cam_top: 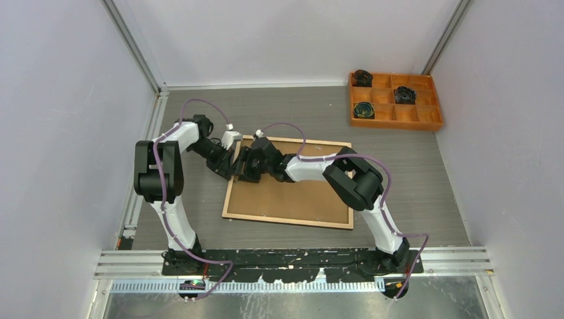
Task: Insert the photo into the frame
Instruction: Install the photo frame item at the center of the board.
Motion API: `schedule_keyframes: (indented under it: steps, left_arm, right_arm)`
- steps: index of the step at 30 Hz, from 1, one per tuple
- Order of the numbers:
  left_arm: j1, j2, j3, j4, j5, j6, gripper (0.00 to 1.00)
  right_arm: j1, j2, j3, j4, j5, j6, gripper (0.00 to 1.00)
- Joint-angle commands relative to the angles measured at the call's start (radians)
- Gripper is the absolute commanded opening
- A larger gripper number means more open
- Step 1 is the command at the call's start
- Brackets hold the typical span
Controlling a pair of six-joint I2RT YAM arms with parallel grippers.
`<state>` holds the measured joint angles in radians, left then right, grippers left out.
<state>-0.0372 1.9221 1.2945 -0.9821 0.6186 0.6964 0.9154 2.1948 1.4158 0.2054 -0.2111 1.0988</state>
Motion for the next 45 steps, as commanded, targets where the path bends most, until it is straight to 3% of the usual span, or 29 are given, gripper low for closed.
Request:
schedule_keyframes:
  steps: [1, 8, 35, 45]
  left_arm:
    - [-0.006, -0.001, -0.022, 0.005, -0.036, 0.038, 0.11]
    - [-0.006, -0.002, -0.023, 0.006, -0.034, 0.037, 0.11]
    - [-0.006, -0.01, -0.023, -0.001, -0.032, 0.043, 0.11]
    - [-0.004, -0.013, -0.023, -0.007, -0.039, 0.052, 0.11]
  right_arm:
    - [0.011, 0.032, 0.013, -0.008, 0.003, 0.022, 0.6]
    - [0.011, 0.037, 0.006, 0.018, 0.003, 0.073, 0.53]
    - [0.001, 0.066, -0.016, 0.089, -0.041, 0.163, 0.53]
    - [-0.077, -0.026, -0.083, 0.074, 0.005, 0.102, 0.53]
